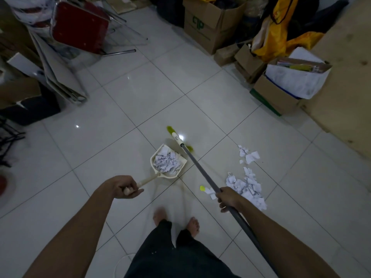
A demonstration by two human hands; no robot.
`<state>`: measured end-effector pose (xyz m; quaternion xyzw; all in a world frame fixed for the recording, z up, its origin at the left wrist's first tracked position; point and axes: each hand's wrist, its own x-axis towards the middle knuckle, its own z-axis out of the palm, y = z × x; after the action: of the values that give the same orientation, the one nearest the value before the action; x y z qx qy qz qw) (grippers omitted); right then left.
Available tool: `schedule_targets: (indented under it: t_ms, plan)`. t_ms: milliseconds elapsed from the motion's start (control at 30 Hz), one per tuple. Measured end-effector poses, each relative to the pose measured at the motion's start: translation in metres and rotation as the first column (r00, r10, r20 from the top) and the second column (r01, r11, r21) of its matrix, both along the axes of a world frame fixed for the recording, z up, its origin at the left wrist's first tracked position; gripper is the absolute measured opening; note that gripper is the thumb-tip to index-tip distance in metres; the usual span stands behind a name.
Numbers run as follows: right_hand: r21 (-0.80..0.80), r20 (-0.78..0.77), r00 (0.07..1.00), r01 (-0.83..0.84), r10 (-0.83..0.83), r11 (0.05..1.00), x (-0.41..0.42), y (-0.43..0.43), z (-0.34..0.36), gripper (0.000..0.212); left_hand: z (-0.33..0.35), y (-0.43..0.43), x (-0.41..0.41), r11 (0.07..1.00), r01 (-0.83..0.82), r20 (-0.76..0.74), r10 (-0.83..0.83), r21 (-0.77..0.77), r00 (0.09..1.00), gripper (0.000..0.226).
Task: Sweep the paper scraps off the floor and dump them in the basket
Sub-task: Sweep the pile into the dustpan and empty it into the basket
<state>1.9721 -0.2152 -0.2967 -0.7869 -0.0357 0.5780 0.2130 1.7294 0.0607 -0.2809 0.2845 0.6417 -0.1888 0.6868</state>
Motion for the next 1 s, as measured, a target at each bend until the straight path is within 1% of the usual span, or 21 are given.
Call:
schedule_targets:
  t_ms: [133,233,333,400,467,600,733,867,1000]
  plan:
    - [-0.033,0.002,1.0,-0.03,0.031,0.999,0.008,0.005,0.001,0.012,-0.007,-0.004,-0.014,0.998,0.06,-0.082,-0.06,-0.003,0.995,0.017]
    - [-0.035,-0.023,0.999,0.03,-0.031,0.999,0.006,-0.001,-0.004,0.012,-0.007,-0.012,-0.022,1.0,0.019,-0.086,-0.02,-0.015,0.996,0.019]
    - [-0.029,0.004,0.996,0.087,-0.087,0.996,0.001,-0.008,-0.015,0.019,-0.008,-0.023,-0.021,0.999,-0.046,-0.049,0.047,0.026,0.998,0.025]
    - [-0.024,0.033,0.994,0.106,-0.105,0.994,-0.002,-0.012,-0.022,0.02,-0.01,-0.031,-0.017,0.999,-0.037,-0.048,0.039,0.027,0.998,0.018]
    - [-0.008,0.048,0.992,0.116,-0.115,0.993,-0.004,-0.016,-0.025,0.022,-0.016,-0.037,-0.014,0.999,-0.024,-0.063,0.026,0.028,0.998,0.021]
    - [0.0,0.049,0.99,0.13,-0.129,0.992,-0.007,-0.02,-0.025,0.025,-0.031,-0.041,-0.015,0.998,-0.046,-0.06,0.043,-0.046,0.997,0.017]
    - [0.048,0.036,0.991,0.123,-0.125,0.991,-0.008,-0.027,-0.024,0.025,-0.044,-0.045,-0.022,0.996,-0.039,-0.058,0.034,-0.08,0.998,0.021]
    - [0.075,0.06,0.992,0.106,-0.111,0.991,-0.012,-0.035,-0.021,0.029,-0.041,-0.06,-0.036,0.994,-0.102,-0.041,0.1,-0.037,0.994,0.015]
    - [0.089,0.089,0.99,0.104,-0.112,0.991,-0.009,-0.04,-0.014,0.032,-0.042,-0.081,-0.046,0.984,-0.166,-0.044,0.168,0.058,0.985,0.017]
